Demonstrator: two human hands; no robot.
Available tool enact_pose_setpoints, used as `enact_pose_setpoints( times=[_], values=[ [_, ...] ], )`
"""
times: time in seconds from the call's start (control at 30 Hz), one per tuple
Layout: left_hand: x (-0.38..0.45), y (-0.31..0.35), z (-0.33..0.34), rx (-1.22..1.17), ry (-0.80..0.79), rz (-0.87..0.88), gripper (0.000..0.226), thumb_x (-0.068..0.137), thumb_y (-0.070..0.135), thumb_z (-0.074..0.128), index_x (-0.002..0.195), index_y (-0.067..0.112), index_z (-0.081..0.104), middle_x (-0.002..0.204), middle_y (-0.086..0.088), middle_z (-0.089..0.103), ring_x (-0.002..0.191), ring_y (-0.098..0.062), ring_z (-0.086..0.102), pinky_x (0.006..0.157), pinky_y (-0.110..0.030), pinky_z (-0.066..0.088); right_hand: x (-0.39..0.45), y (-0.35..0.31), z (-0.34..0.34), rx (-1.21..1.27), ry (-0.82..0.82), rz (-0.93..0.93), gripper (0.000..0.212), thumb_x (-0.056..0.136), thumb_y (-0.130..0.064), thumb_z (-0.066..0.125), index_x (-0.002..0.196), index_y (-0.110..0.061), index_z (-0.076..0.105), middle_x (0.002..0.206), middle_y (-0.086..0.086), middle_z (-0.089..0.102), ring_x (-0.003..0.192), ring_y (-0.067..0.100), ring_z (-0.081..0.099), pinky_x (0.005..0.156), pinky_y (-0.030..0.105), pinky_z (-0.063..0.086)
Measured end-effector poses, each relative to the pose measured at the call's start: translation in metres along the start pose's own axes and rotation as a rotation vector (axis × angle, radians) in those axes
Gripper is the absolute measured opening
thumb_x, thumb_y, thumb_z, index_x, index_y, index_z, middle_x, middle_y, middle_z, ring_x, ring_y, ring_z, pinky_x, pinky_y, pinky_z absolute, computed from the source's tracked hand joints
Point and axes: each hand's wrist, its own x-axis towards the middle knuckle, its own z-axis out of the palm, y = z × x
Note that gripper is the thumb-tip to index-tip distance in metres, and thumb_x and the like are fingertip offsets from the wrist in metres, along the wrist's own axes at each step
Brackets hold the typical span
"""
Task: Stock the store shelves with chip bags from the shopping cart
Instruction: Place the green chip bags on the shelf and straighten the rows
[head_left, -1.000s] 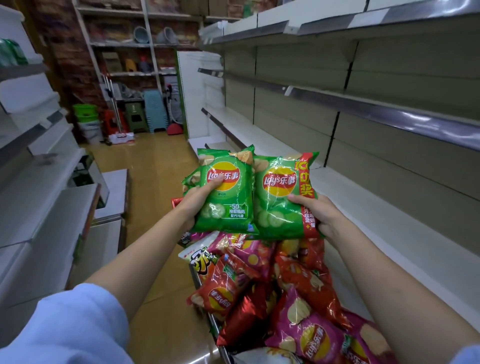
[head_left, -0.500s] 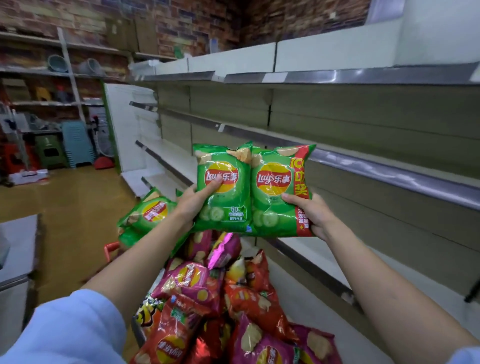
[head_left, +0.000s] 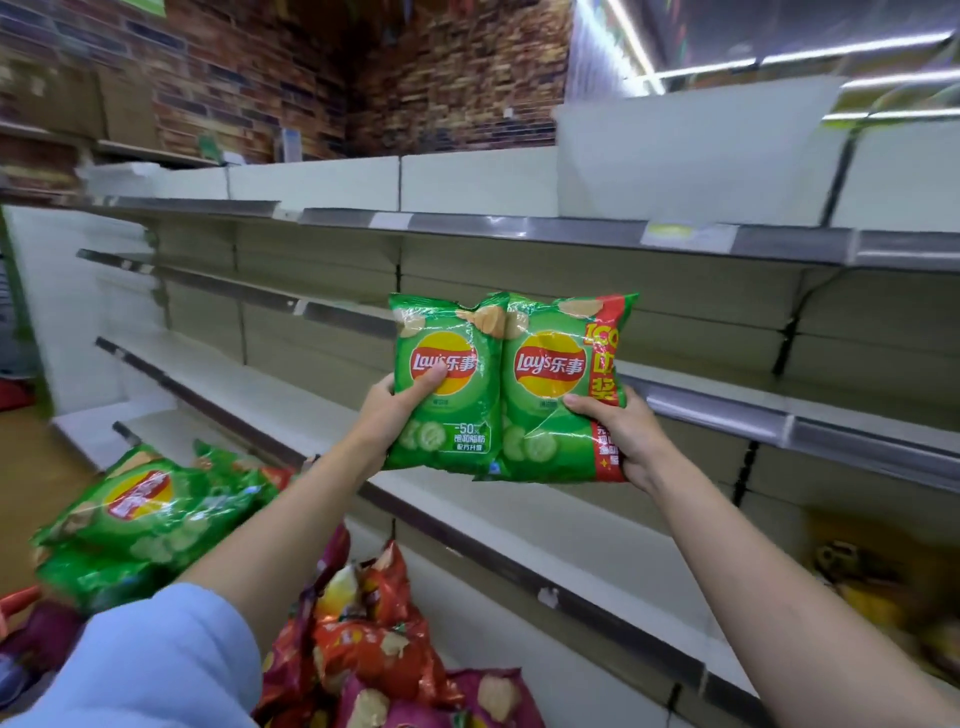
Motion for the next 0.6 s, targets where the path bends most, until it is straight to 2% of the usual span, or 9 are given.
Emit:
enact_pose_setpoints(
  times=[0.13, 0.27, 0.37, 0.47, 0.6],
  values=[
    [-0.006, -0.006, 0.058, -0.035, -0.091, -0.008, 0.031, 0.083, 0.034, 0.067, 0.105, 0.013, 0.059, 0.094, -0.007, 0.074, 0.075, -0.02, 0.073, 0.063, -0.03, 0.06, -0.03, -0.017, -0.058, -0.04, 0.109, -0.006, 0.048, 0.074, -0.01, 0.078, 0.116, -0.016, 0.056, 0.102, 0.012, 0.071, 0.082, 0.026, 0.07, 0.068, 0.036, 0.057],
    [-0.026, -0.015, 0.123, -0.065, -0.179, -0.008, 0.024, 0.085, 0.032, 0.067, 0.101, 0.015, 0.059, 0.093, -0.006, 0.073, 0.074, -0.018, 0.072, 0.062, -0.029, 0.059, -0.071, -0.033, -0.119, -0.089, 0.215, -0.015, 0.039, 0.075, -0.01, 0.077, 0.107, -0.02, 0.058, 0.096, 0.009, 0.072, 0.079, 0.024, 0.07, 0.067, 0.034, 0.057],
    [-0.044, -0.016, 0.167, -0.066, -0.234, -0.023, 0.03, 0.083, 0.035, 0.068, 0.103, 0.015, 0.059, 0.094, -0.006, 0.073, 0.077, -0.019, 0.072, 0.064, -0.03, 0.059, -0.103, -0.043, -0.159, -0.105, 0.285, -0.012, 0.041, 0.076, -0.013, 0.078, 0.111, -0.02, 0.057, 0.099, 0.009, 0.071, 0.084, 0.025, 0.07, 0.07, 0.035, 0.057],
    [-0.063, -0.014, 0.209, -0.096, -0.292, -0.018, 0.025, 0.084, 0.034, 0.068, 0.1, 0.016, 0.06, 0.093, -0.005, 0.073, 0.074, -0.016, 0.072, 0.062, -0.028, 0.058, -0.136, -0.058, -0.195, -0.119, 0.352, -0.035, 0.037, 0.077, -0.012, 0.077, 0.107, -0.021, 0.058, 0.098, 0.008, 0.071, 0.083, 0.024, 0.069, 0.069, 0.035, 0.056],
    [-0.088, -0.008, 0.26, -0.11, -0.356, -0.017, 0.027, 0.084, 0.033, 0.068, 0.102, 0.013, 0.06, 0.089, -0.004, 0.072, 0.068, -0.013, 0.072, 0.056, -0.024, 0.057, -0.174, -0.074, -0.239, -0.137, 0.434, -0.064, 0.053, 0.073, -0.015, 0.08, 0.121, -0.014, 0.057, 0.104, 0.012, 0.072, 0.089, 0.029, 0.071, 0.076, 0.039, 0.058]
  ],
)
